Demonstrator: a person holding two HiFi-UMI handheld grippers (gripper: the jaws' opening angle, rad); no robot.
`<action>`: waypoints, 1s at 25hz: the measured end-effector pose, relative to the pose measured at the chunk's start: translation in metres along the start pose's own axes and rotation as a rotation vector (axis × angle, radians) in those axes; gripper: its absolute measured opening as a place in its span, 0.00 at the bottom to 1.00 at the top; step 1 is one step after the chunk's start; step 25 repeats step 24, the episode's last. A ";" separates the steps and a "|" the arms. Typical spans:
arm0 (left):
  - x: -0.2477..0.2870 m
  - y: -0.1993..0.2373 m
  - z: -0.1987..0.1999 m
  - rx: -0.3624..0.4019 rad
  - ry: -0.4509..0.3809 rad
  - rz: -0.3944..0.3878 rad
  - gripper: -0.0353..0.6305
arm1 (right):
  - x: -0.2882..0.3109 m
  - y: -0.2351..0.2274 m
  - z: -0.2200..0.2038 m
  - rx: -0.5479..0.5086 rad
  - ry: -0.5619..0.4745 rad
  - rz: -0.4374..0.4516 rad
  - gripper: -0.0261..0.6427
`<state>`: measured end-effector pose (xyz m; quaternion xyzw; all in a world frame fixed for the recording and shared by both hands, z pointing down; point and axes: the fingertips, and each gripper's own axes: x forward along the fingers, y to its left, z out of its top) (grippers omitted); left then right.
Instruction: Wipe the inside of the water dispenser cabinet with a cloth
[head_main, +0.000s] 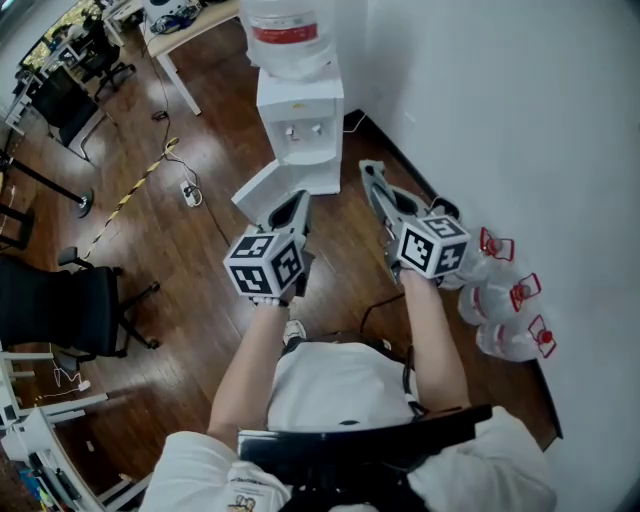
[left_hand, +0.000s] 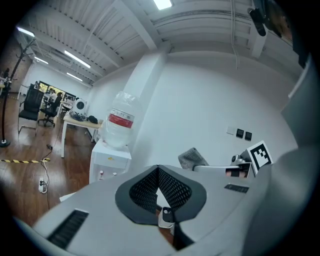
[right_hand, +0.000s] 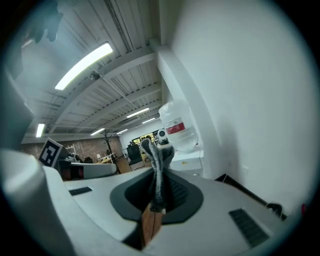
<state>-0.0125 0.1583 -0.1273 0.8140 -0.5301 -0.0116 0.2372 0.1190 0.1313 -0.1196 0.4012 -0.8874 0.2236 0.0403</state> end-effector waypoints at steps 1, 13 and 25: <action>0.000 0.002 0.003 0.007 0.000 -0.003 0.05 | 0.001 0.002 0.001 -0.003 -0.004 -0.007 0.09; 0.002 -0.013 0.004 -0.001 -0.001 -0.053 0.05 | -0.015 0.008 -0.002 -0.035 0.008 -0.056 0.09; 0.000 -0.027 -0.005 -0.014 0.005 -0.058 0.05 | -0.026 0.006 -0.005 -0.042 0.023 -0.050 0.09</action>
